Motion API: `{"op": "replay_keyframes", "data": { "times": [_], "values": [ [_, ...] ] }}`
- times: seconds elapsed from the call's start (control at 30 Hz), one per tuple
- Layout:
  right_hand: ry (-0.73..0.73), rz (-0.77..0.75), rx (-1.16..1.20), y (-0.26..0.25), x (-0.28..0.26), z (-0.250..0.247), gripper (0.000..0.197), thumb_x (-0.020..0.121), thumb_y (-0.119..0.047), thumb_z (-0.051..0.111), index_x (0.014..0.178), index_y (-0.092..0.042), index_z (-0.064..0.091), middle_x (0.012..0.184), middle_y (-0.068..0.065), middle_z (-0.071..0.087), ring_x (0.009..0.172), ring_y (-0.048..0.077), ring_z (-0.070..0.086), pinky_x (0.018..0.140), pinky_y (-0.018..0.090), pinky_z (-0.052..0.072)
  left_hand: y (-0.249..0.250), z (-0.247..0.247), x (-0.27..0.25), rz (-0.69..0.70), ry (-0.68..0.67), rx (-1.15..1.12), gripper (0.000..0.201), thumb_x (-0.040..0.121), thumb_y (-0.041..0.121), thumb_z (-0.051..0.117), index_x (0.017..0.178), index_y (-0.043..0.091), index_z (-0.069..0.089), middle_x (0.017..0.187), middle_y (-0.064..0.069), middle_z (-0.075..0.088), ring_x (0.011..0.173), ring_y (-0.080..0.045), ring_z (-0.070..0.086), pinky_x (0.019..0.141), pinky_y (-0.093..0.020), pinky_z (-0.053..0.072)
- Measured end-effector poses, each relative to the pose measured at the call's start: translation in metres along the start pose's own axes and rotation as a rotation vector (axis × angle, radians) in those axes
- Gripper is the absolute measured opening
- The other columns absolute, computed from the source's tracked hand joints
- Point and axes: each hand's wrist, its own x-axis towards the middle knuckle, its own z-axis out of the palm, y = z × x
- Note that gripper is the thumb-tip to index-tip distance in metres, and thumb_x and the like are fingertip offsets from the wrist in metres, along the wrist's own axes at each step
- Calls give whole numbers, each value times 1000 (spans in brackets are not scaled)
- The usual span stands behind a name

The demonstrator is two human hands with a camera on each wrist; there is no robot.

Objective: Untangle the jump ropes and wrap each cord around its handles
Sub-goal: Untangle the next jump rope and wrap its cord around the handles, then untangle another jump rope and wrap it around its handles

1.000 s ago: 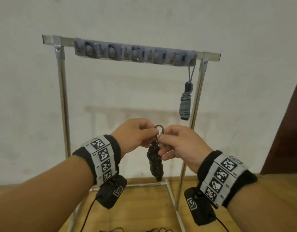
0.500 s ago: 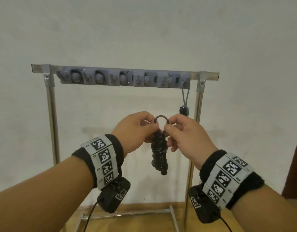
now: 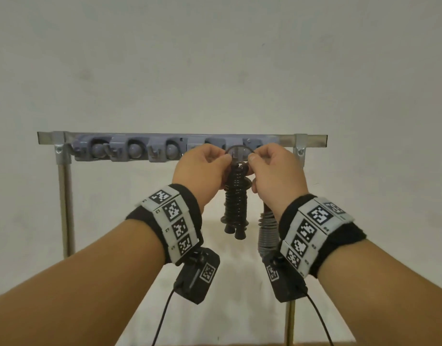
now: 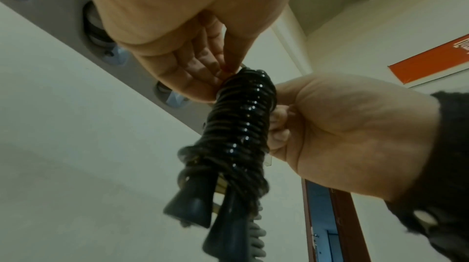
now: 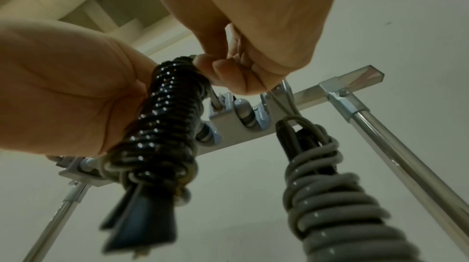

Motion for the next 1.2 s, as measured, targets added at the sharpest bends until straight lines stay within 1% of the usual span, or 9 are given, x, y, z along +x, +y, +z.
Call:
{"op": "replay_keyframes", "data": {
  "times": [0.17,0.4,0.6,0.8,0.87,1.0,1.07,1.13,1.2],
  "values": [
    [-47,-10,-104,-6,19,10,23,99,-28,54,81,-22,67,73,-1,71,61,17,66,57,30,54,-1,0,15,6,55,63,6,99,23,71,93,22,73,90,-4,80,85,-30,79,81,-53,66],
    [-108,15,-130,4,14,16,29,97,-22,53,91,1,70,83,21,72,67,37,66,69,46,58,-11,0,15,-8,39,146,14,96,24,74,83,23,76,78,0,79,82,-28,78,84,-52,65],
    [-144,24,-124,12,2,23,15,102,-30,50,95,-23,61,83,-2,67,71,19,65,65,34,54,-18,-2,8,-6,-36,216,7,101,29,68,97,25,73,91,0,79,88,-23,76,87,-50,64],
    [-144,33,-123,14,-6,25,13,106,-32,46,100,-27,56,87,-9,59,75,8,58,58,23,39,-24,4,-4,13,-101,259,22,106,37,59,95,22,71,90,-3,76,87,-26,73,87,-52,63],
    [-144,44,-129,12,-11,28,16,106,-32,44,100,-26,57,86,-9,59,80,13,60,65,26,45,-29,4,-9,5,-105,222,23,108,36,58,98,21,72,91,-4,75,90,-28,73,86,-52,63],
    [-153,111,-83,6,-26,26,18,107,-31,41,98,-30,56,91,-5,63,88,23,66,89,50,56,-37,-2,-23,-18,-109,125,18,109,27,56,109,28,73,101,4,76,96,-16,73,80,-36,66],
    [-168,128,-14,5,-37,21,9,105,-30,47,105,-33,56,99,-8,64,84,23,70,83,50,60,-40,-6,-32,-47,-131,82,21,108,24,57,122,30,71,110,7,77,102,-13,73,83,-37,66],
    [-185,129,58,7,-51,14,19,102,-26,55,119,-35,55,106,-14,64,66,14,71,65,39,64,-47,-13,-46,-104,-170,104,27,106,23,61,131,31,65,114,8,76,100,-13,75,84,-38,66],
    [-205,125,70,13,-70,7,32,100,-24,57,128,-38,54,106,-18,64,58,9,70,54,28,61,-58,-21,-64,-172,-241,167,20,103,23,63,122,28,67,105,6,78,89,-13,78,78,-35,65]
  ]
}}
